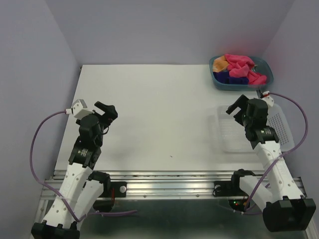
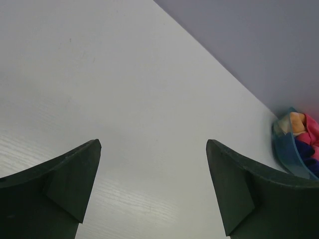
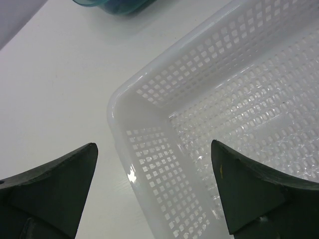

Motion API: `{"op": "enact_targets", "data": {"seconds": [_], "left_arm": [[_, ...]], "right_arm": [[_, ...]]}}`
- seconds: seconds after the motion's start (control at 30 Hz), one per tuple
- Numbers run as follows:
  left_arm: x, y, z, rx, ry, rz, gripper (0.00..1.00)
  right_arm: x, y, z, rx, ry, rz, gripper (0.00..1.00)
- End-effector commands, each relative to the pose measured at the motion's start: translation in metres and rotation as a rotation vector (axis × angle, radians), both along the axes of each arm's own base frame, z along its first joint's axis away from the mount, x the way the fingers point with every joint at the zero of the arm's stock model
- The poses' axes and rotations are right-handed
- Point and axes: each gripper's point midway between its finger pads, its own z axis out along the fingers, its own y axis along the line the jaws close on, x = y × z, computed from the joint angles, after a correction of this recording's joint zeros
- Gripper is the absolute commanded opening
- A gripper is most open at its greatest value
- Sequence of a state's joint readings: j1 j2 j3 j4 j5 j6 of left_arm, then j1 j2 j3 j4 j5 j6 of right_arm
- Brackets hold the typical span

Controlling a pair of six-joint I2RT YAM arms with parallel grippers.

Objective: Fold and stack the towels
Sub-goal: Grab crumpled towel

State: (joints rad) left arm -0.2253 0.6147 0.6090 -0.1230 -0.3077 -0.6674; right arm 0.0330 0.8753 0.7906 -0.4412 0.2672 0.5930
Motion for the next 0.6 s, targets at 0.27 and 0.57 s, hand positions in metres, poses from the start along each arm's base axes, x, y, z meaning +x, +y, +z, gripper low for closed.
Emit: {"op": "enact_targets", "data": {"seconds": [0.27,0.57], "left_arm": [[0.002,0.011,0.029,0.019,-0.088,0.052,0.99],[0.006,0.015,0.03,0.058,-0.093,0.069,0.99]], "right_arm": [[0.052,-0.01,0.059,-0.08,-0.178,-0.01,1.0],[0.153,-0.055,0.067,-0.262,0.0,-0.167,1.0]]}}
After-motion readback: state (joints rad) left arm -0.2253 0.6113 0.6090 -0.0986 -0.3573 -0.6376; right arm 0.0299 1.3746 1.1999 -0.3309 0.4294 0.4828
